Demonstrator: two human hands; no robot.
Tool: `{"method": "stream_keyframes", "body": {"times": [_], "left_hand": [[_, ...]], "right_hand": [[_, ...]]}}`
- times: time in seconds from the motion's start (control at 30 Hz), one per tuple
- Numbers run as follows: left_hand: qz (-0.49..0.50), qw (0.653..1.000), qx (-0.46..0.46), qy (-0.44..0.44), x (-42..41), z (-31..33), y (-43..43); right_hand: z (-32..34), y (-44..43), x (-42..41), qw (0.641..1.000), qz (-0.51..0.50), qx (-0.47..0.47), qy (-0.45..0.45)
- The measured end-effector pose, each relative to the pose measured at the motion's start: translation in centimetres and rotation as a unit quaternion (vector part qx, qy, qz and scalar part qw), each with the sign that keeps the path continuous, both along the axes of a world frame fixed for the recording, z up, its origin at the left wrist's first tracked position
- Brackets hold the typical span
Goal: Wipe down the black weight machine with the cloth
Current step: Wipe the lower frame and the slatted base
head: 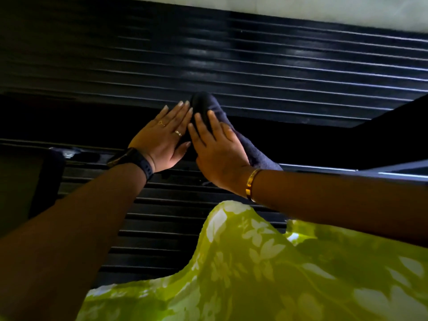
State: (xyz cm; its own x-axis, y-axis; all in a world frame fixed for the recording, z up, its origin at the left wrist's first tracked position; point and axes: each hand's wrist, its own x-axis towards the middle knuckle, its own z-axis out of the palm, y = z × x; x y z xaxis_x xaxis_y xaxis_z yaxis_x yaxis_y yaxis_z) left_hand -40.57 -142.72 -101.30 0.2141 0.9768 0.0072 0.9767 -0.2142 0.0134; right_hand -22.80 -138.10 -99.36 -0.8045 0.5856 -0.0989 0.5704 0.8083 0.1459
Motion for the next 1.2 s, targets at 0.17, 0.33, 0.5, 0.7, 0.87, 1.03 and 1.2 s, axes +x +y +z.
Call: {"method": "stream_keyframes", "body": {"times": [0.17, 0.33, 0.5, 0.7, 0.87, 1.03, 1.2], "left_hand": [[-0.010, 1.000, 0.018, -0.007, 0.1, 0.0, -0.2], [-0.010, 1.000, 0.011, -0.017, 0.2, -0.1, -0.3], [-0.001, 1.000, 0.001, -0.022, 0.2, 0.0, -0.3], [0.001, 1.000, -0.013, -0.025, 0.2, -0.1, -0.2], [0.016, 0.999, -0.019, -0.028, 0.3, 0.2, -0.3], [-0.004, 1.000, 0.005, -0.026, 0.3, 0.3, -0.3], [-0.005, 0.999, 0.002, -0.038, 0.2, 0.3, -0.3]], "right_hand": [[0.2, 2.0, 4.8, 0.999, 0.021, -0.024, 0.026], [0.0, 3.4, 12.4, 0.989, -0.137, 0.021, 0.060], [-0.5, 2.4, 13.2, 0.924, -0.355, -0.021, 0.140], [-0.6, 0.2, 6.9, 0.923, -0.361, -0.056, 0.122], [-0.2, 0.2, 3.0, 0.991, -0.118, -0.026, 0.057], [-0.3, 3.4, 6.3, 0.999, 0.045, 0.000, 0.028], [0.4, 4.7, 11.4, 0.998, -0.059, -0.001, 0.017]]}}
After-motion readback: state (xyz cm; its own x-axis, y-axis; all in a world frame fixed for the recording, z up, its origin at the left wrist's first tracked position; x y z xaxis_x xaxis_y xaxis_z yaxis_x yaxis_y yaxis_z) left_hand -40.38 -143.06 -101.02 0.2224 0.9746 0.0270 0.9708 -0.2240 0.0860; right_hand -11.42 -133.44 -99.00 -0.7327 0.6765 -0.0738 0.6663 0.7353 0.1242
